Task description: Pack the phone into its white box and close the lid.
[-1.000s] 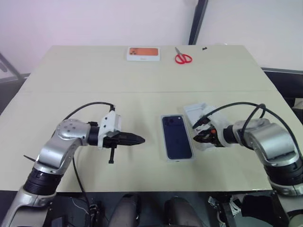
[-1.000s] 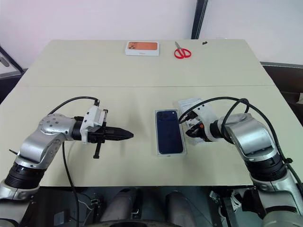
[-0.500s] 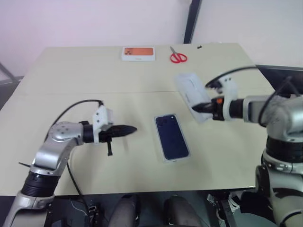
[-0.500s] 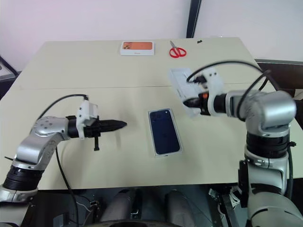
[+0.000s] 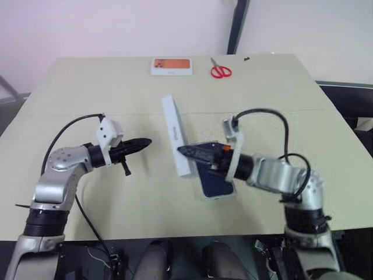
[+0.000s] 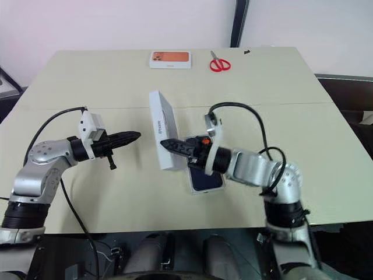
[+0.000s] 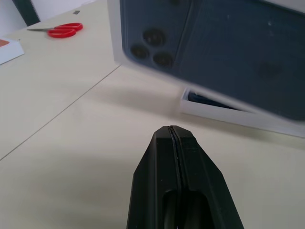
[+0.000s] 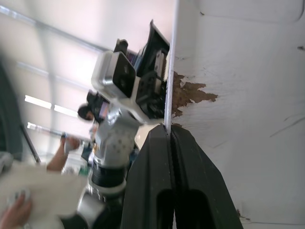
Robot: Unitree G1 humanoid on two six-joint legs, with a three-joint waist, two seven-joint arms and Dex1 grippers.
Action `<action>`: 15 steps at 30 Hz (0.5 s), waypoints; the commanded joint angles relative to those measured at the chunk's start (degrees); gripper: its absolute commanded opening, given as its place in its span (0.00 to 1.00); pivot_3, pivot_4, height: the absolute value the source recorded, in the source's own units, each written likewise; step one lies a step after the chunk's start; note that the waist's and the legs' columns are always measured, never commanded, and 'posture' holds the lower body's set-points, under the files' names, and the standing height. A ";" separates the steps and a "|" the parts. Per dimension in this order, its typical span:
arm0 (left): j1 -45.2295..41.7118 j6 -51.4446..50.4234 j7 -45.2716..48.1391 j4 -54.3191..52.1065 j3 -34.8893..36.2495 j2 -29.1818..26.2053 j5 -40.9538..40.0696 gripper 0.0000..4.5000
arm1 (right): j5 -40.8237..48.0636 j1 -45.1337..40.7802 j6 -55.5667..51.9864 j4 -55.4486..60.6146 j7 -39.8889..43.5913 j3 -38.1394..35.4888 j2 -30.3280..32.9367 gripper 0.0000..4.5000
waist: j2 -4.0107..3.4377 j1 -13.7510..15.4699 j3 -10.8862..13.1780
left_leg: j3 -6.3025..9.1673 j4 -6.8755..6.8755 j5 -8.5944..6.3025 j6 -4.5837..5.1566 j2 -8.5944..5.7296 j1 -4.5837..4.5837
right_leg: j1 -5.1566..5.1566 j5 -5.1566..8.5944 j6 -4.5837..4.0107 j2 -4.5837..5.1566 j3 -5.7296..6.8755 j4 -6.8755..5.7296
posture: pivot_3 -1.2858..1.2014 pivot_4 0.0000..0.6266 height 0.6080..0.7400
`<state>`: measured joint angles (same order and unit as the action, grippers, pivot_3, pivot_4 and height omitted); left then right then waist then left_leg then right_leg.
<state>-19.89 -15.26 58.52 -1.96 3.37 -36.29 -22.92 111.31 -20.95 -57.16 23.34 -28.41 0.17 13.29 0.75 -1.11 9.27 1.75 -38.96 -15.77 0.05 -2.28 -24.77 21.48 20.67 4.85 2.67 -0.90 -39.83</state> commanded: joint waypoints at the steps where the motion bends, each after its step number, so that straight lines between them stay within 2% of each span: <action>1: 0.29 1.51 -0.01 -1.45 -0.16 0.27 0.24 0.00 | 1.69 3.33 5.95 7.05 -4.88 3.37 -1.18 0.01 | 0.00 0.04 0.00 | 0.00 -0.02 0.00 0.00 0.00 0.00 | 0.00 0.00 0.00 0.00 0.00 0.01 | 0.52 0.24 1.00; 3: -0.39 0.63 0.55 -1.75 -0.90 0.48 -0.26 0.00 | 1.69 5.69 6.14 6.71 -6.10 3.86 0.47 0.01 | 0.00 0.07 0.00 | 0.00 -0.03 0.00 0.00 0.00 0.00 | 0.00 0.00 0.00 0.00 0.00 0.04 | 0.52 0.24 1.00; 7: -1.35 0.73 1.61 -2.37 -2.95 0.65 0.14 0.00 | 1.69 8.97 2.48 4.34 -0.08 4.21 7.66 0.01 | -0.01 0.18 0.00 | 0.00 -0.03 0.00 0.00 0.00 0.01 | -0.06 0.00 0.00 0.00 0.00 0.15 | 0.52 0.24 1.00; 11: -3.10 -0.42 2.95 -3.46 -6.34 0.90 0.48 0.00 | 1.69 8.06 -2.06 -1.60 3.24 2.45 13.10 0.01 | -0.02 0.14 0.00 | 0.00 0.03 0.00 0.01 0.00 0.08 | -0.13 0.00 0.00 -0.01 0.00 0.18 | 0.52 0.24 1.00; 14: -4.73 -0.44 4.03 -3.53 -9.61 1.22 2.05 0.00 | 1.69 5.40 -5.02 -5.25 5.93 1.08 15.87 0.20 | -0.02 0.42 -0.01 | 0.00 0.07 -0.03 0.05 0.00 0.27 | -0.41 0.00 0.00 -0.01 0.01 0.35 | 0.52 0.24 1.00; 15: -5.26 -0.33 4.29 -3.31 -10.66 1.45 2.70 0.00 | 1.69 3.97 -6.07 -6.60 7.06 0.49 16.72 0.32 | -0.03 0.40 -0.01 | 0.00 0.07 -0.04 0.06 0.00 0.29 | -0.44 0.00 0.00 -0.01 0.01 0.37 | 0.52 0.24 1.00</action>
<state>-23.89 -15.97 62.10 -3.69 -5.87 -35.15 -21.36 112.81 -15.71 -60.96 18.51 -22.91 1.83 28.67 0.73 -0.72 9.27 1.76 -38.87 -15.81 0.12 -2.28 -24.48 21.04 20.68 4.85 2.67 -0.90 -39.44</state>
